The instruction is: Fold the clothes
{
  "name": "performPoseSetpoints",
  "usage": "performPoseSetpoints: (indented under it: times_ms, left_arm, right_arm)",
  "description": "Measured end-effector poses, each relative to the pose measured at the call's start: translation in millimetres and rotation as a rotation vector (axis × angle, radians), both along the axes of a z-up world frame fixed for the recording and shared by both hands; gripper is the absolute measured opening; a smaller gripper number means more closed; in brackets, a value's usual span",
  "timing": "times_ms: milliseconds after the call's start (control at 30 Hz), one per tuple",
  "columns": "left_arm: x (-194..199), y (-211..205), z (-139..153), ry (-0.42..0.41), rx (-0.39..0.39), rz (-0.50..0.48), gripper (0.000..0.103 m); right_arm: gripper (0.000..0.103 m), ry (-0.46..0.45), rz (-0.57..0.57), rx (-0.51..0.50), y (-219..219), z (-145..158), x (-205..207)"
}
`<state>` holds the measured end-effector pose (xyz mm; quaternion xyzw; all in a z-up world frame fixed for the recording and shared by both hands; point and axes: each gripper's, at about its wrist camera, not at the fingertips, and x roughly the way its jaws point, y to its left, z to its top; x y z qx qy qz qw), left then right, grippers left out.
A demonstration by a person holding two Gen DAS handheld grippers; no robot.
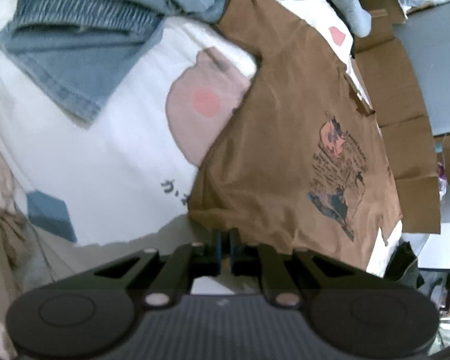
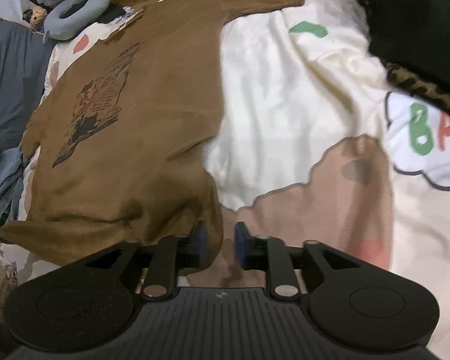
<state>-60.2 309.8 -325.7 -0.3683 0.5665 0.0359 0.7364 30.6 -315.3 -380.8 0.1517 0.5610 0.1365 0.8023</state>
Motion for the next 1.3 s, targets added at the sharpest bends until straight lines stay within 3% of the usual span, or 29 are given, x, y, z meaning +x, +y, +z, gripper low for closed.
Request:
performPoseSetpoints:
  times_ms: [100,600,700,767,1133,1300]
  left_arm:
    - [6,0,8,-0.006,0.024,-0.014,0.005]
    - [11,-7,19,-0.007,0.068,-0.051,0.005]
    - [9,-8,20,-0.008,0.069,-0.049,0.005]
    - [8,-8,22,-0.013,0.065,-0.051,0.005]
    - [2,-14,57,-0.070,0.005,-0.095,0.005]
    - [-2,-8,72,-0.094,-0.010,-0.094,0.005]
  right_arm:
    - [0.039,-0.007,0.029,-0.004,8,-7,5]
    - [0.038,-0.024,0.054,0.050,30,-35,49]
    - [0.000,-0.017,0.074,0.057,30,-34,49]
    - [0.000,-0.007,0.065,0.084,24,-29,47]
    - [0.000,-0.128,0.018,0.167,-26,76,2]
    - [0.000,-0.168,-0.006,0.172,-44,109,-8]
